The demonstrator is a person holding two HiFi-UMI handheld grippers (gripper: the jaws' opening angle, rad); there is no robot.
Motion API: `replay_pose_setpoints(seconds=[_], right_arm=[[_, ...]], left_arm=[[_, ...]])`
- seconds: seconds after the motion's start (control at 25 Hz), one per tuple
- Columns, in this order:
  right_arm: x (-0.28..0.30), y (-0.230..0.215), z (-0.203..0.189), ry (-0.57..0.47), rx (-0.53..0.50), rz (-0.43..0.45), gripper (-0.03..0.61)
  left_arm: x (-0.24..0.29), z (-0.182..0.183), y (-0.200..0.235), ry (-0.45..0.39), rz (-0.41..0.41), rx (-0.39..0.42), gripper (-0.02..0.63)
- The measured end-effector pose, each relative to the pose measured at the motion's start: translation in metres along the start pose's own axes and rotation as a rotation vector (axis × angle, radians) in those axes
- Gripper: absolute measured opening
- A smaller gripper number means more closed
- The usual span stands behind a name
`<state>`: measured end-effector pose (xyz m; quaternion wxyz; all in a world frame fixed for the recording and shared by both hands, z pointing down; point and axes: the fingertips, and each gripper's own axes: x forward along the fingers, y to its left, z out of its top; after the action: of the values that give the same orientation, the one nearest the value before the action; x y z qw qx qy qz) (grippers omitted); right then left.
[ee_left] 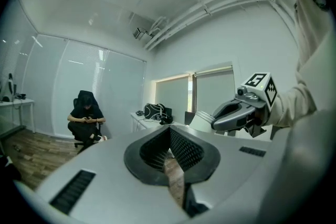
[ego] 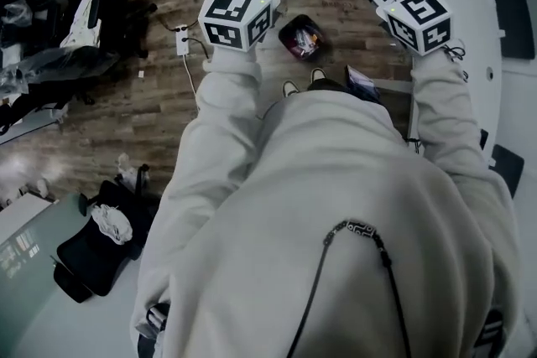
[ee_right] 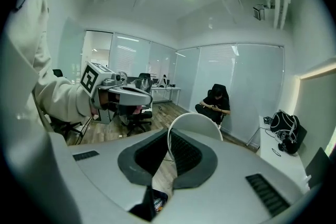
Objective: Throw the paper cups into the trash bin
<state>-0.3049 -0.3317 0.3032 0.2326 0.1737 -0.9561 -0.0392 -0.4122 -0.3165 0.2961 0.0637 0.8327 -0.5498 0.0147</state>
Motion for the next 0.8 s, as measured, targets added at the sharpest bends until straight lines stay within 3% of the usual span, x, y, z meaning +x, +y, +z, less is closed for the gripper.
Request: replay_pose_setpoints(seconds=[0.32,0.52,0.8], right_arm=[[0.059,-0.006,-0.002,-0.018,0.003,0.112,0.038],[0.073,-0.019,-0.008,-0.015,0.012,0.142,0.038],[0.110,-0.024,-0.049,0.017,0.038,0.207,0.038]], left_arm=[[0.003,-0.013,0.053,0.019,0.122,-0.023,-0.005],[0.019,-0.019,0.058,0.028,0.135,-0.044,-0.005],[0.029,-0.069,0.079,0.077,0.178,-0.093,-0.005]])
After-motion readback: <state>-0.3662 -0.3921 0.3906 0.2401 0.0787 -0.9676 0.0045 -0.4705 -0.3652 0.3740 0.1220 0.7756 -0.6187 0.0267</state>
